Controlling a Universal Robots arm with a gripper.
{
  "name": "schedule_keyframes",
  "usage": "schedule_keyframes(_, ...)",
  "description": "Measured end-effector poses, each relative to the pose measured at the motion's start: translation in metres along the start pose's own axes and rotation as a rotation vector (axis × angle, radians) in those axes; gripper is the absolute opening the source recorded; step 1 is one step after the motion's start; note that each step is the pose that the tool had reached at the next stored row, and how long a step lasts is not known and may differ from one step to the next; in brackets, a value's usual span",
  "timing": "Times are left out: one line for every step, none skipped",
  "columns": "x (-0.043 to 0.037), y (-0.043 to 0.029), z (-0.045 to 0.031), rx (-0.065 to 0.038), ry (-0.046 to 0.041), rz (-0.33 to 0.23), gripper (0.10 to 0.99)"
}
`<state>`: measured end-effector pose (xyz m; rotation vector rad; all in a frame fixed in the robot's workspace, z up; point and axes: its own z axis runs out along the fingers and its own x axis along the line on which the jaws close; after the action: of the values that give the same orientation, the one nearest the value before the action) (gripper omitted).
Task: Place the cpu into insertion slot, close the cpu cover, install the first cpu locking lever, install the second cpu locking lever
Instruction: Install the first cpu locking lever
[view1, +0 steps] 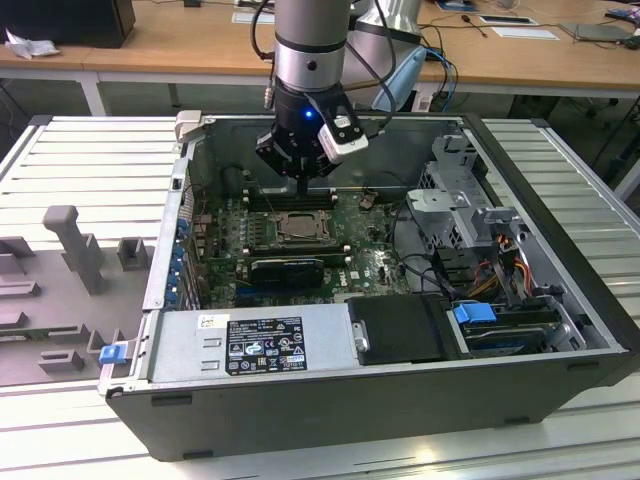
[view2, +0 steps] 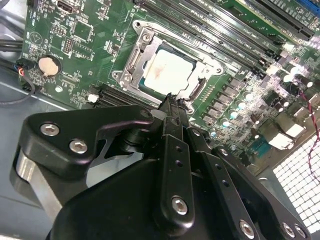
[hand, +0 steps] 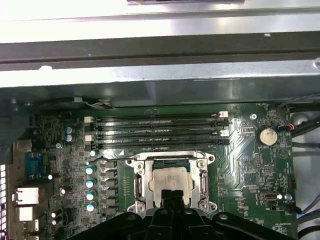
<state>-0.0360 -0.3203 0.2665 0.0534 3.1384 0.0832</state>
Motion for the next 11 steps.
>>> schedule_keyframes(0.0,0.0,0.0,0.0,-0.0002,-0.005,0.106)
schedule_keyframes(0.0,0.0,0.0,0.0,-0.0003,-0.011,0.106)
schedule_keyframes(0.0,0.0,0.0,0.0,-0.0006,-0.016,0.106)
schedule_keyframes(0.0001,0.0,0.0,0.0,-0.0009,-0.02,0.106)
schedule_keyframes(0.0002,0.0,0.0,0.0,-0.0016,-0.026,0.106)
schedule_keyframes(0.0004,0.0,0.0,0.0,-0.0024,-0.029,0.106)
schedule_keyframes(0.0004,0.0,0.0,0.0,-0.0027,-0.032,0.106)
schedule_keyframes(0.0004,0.0,0.0,0.0,-0.0032,-0.035,0.106)
schedule_keyframes(0.0005,0.0,0.0,0.0,-0.0038,-0.037,0.106)
schedule_keyframes(0.0006,0.0,0.0,0.0,-0.0053,-0.043,0.106)
schedule_keyframes(0.0006,0.0,0.0,0.0,-0.0062,-0.047,0.106)
